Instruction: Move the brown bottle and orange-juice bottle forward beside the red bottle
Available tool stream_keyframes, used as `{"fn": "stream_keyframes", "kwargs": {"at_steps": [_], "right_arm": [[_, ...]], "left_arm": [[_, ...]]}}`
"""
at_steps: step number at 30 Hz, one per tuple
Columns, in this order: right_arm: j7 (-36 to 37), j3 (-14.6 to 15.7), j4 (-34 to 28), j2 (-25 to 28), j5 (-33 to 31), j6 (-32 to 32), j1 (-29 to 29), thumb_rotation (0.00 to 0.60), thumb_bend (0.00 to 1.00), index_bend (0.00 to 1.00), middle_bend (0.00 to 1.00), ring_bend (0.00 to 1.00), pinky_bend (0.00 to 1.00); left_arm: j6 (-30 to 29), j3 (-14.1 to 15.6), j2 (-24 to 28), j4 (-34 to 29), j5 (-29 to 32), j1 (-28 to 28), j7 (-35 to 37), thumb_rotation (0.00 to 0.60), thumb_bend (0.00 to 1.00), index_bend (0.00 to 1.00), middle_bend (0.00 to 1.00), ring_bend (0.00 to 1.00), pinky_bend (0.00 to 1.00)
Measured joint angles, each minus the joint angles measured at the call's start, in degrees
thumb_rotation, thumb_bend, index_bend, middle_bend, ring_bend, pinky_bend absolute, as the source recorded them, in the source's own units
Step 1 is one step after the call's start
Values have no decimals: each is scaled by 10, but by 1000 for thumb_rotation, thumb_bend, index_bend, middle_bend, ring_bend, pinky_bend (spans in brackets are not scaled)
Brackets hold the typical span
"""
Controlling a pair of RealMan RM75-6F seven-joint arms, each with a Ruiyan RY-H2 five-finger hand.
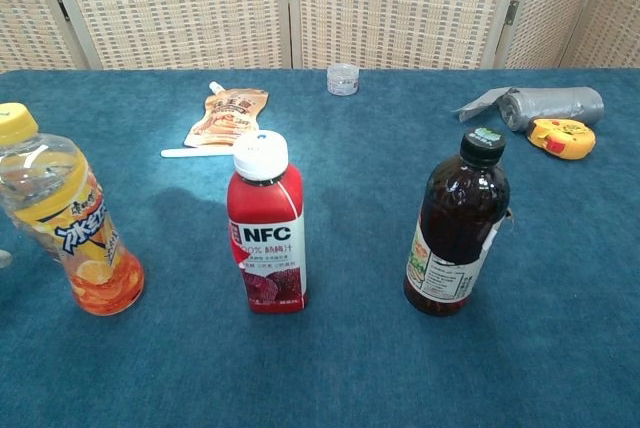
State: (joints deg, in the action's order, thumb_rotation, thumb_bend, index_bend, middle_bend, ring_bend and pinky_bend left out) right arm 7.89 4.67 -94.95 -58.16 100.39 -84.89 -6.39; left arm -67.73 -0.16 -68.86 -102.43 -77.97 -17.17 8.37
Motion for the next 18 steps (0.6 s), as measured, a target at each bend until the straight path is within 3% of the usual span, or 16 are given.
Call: {"fn": "stream_keyframes", "kwargs": {"at_steps": [8, 18], "right_arm": [[-21, -7, -2, 1, -21, 1, 4, 600, 45, 327, 343, 212, 441], [-82, -18, -33, 11, -74, 23, 10, 600, 45, 327, 344, 212, 441]], "left_arm": [[-31, 22, 36, 7, -31, 22, -51, 600, 51, 15, 5, 206, 388], [-162, 31, 39, 38, -99, 77, -99, 600, 51, 205, 100, 203, 388]]}}
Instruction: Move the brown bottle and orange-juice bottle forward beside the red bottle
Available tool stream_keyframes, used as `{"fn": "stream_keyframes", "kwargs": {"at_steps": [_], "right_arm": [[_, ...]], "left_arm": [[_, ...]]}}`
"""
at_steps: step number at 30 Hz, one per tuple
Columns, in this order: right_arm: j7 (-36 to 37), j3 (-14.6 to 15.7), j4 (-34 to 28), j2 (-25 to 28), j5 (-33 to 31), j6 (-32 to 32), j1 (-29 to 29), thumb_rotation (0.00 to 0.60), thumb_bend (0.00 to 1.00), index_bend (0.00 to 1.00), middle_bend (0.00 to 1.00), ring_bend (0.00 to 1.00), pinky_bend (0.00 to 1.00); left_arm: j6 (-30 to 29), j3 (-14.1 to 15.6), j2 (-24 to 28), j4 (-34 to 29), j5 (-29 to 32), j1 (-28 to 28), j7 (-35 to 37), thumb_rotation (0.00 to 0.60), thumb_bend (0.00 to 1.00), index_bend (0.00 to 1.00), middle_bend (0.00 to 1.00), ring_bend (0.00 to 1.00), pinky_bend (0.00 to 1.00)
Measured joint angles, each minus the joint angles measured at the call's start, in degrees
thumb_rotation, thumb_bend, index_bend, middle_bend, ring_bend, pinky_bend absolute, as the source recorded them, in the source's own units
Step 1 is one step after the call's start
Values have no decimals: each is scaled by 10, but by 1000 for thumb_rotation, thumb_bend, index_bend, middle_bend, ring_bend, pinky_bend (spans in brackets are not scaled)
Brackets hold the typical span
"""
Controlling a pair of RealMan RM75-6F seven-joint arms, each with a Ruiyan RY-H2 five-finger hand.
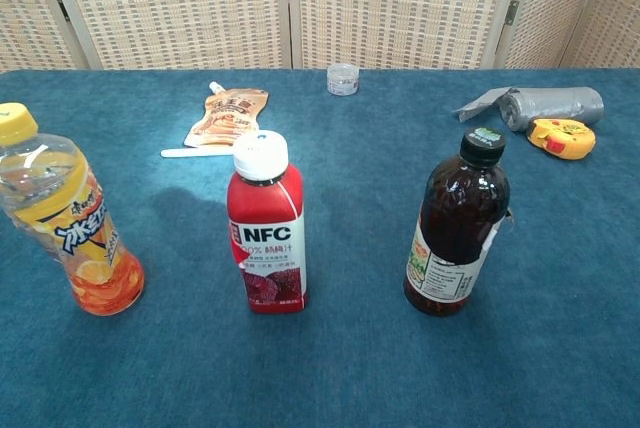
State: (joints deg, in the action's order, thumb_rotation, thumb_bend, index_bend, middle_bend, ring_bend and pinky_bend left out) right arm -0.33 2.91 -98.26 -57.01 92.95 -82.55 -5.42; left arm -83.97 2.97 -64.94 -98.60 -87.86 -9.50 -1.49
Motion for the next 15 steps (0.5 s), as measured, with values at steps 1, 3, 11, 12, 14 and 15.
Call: {"fn": "stream_keyframes", "kwargs": {"at_steps": [1, 3, 11, 12, 14, 15], "right_arm": [[-5, -2, -3, 1, -4, 1, 1, 600, 45, 327, 344, 212, 441], [-13, -5, -6, 1, -8, 1, 1, 600, 45, 327, 344, 212, 441], [-30, -12, -12, 1, -22, 0, 6, 600, 51, 327, 344, 212, 441], [-31, -12, -12, 1, -23, 0, 7, 600, 52, 327, 344, 212, 441], [-28, -13, -12, 2, -25, -1, 8, 600, 56, 327, 344, 212, 441], [-27, -13, -12, 2, -27, -1, 9, 600, 59, 327, 344, 212, 441]], "left_arm": [[-14, 0, -1, 5, -8, 6, -1, 600, 51, 227, 129, 204, 388], [-43, 0, -5, 21, -25, 19, 0, 600, 51, 256, 194, 210, 388], [-78, -4, -11, 86, -44, 46, 18, 600, 51, 321, 330, 234, 388], [-76, -5, -12, 86, -44, 46, 16, 600, 51, 322, 331, 235, 388], [-71, -8, -14, 89, -43, 44, 10, 600, 51, 326, 335, 236, 388], [-68, -8, -15, 90, -43, 44, 8, 600, 51, 327, 336, 237, 388]]}}
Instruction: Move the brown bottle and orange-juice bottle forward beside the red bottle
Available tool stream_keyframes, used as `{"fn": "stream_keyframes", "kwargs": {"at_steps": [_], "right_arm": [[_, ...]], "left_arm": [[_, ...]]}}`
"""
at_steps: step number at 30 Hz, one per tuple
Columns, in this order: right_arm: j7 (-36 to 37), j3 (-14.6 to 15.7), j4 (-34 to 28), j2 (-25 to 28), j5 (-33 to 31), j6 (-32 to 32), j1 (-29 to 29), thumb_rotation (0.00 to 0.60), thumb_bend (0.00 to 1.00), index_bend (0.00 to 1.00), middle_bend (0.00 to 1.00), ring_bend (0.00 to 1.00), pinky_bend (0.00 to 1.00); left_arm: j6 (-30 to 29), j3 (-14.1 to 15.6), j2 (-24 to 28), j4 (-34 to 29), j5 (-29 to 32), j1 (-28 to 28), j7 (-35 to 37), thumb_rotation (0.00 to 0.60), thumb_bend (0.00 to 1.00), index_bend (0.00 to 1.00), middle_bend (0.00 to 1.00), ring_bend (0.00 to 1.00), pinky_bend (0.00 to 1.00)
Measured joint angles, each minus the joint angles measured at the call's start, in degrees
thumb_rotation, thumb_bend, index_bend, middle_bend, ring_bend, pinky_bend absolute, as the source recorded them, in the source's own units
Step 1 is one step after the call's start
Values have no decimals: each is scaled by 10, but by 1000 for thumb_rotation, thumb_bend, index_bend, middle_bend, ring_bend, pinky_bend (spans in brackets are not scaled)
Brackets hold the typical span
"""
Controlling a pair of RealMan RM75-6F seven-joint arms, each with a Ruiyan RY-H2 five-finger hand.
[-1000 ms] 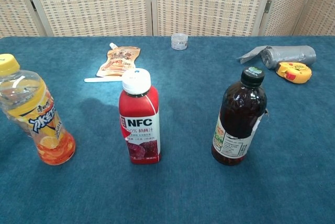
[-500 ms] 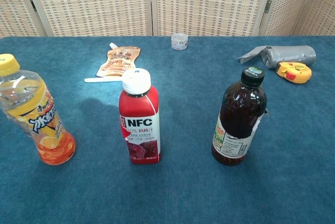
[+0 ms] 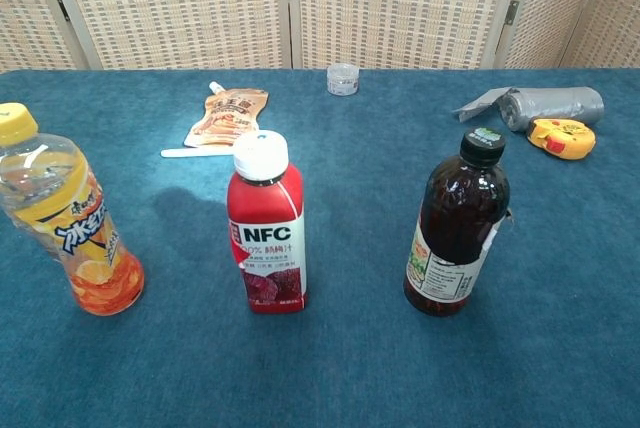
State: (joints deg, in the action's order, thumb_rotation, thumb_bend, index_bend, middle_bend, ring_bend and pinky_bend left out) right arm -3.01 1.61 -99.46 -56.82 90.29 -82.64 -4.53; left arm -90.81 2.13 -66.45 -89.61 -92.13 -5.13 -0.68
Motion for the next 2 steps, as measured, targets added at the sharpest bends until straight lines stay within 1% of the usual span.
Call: {"fn": "stream_keyframes", "kwargs": {"at_steps": [2], "right_arm": [[0, -2, 1, 0, -4, -1, 2, 600, 63, 327, 344, 212, 441]], "left_arm": [[7, 1, -2, 1, -1, -1, -5, 600, 51, 328, 338, 237, 388]]}}
